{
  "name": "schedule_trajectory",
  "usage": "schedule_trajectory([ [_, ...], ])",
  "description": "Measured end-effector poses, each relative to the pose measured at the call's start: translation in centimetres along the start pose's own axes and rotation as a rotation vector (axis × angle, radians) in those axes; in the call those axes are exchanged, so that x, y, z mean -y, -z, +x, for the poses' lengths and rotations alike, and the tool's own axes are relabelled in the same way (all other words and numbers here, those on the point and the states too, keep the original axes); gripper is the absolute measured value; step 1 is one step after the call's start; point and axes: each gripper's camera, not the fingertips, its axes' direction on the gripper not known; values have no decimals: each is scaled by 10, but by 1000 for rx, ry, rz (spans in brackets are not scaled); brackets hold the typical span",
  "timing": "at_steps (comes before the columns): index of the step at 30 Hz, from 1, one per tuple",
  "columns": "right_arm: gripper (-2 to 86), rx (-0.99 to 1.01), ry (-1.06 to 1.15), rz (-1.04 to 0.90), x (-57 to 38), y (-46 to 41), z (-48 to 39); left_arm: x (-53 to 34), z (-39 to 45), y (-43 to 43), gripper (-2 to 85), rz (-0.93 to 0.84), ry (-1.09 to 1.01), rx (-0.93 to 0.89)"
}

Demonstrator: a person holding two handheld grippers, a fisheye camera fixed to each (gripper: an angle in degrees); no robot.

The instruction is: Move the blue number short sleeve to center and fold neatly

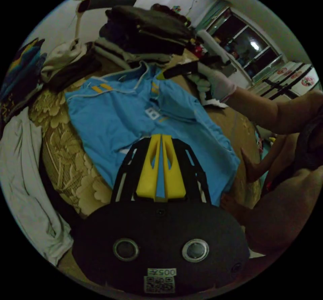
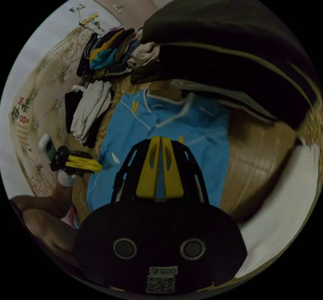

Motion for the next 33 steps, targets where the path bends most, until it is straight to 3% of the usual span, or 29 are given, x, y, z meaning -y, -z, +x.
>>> schedule_trajectory([
  [6,5,-33,-103,-23,-65,22,23,93,3,-39,112,25,7,115],
  [11,13,-41,-165,16,-85,35,38,154,1,-75,100,-111,25,105],
  [19,42,-239,-138,48,-60,49,56,218,22,-59,59,-46,8,99],
  [26,-9,-419,-99,28,-63,47,63,280,34,-54,57,-42,-3,65],
  [30,-15,-386,-175,91,-81,70,86,325,43,-37,57,63,14,72],
  [33,-14,-368,-196,90,-89,73,99,357,35,-44,58,33,99,124],
])
